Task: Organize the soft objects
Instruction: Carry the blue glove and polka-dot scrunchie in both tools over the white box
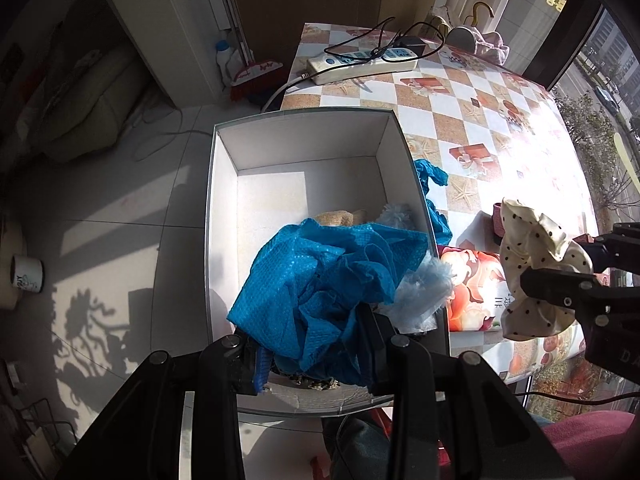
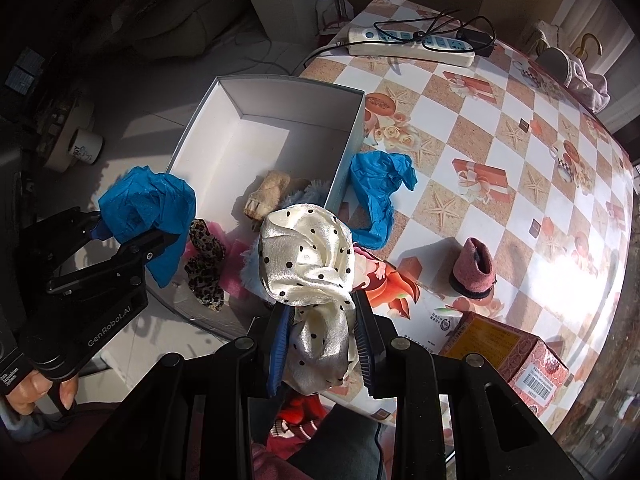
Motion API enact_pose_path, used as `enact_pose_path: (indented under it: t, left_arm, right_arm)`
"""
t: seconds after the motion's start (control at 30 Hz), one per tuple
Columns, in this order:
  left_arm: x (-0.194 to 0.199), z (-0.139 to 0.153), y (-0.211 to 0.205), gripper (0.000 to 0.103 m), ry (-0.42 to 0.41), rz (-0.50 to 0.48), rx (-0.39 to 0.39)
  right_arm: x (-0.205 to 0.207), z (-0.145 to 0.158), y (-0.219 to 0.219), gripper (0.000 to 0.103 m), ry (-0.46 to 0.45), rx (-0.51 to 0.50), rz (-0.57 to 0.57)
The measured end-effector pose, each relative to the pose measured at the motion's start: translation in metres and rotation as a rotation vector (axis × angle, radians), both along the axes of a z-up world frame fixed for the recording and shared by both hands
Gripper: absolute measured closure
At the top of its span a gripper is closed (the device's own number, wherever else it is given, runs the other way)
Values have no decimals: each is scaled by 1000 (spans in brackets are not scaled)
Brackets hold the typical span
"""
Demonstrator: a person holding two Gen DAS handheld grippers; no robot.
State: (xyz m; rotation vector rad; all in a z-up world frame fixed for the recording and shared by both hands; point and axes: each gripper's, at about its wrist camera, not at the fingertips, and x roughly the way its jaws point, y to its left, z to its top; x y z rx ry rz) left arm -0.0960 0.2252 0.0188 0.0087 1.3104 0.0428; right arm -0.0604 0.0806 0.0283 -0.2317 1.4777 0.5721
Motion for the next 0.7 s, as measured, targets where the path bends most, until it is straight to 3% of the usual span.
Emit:
enact_pose_path:
  t: [0.7]
  left_arm:
    - [3,-13,23,65,24,69,7]
  right_arm:
    - [6,-1,41,71,-5,3,82]
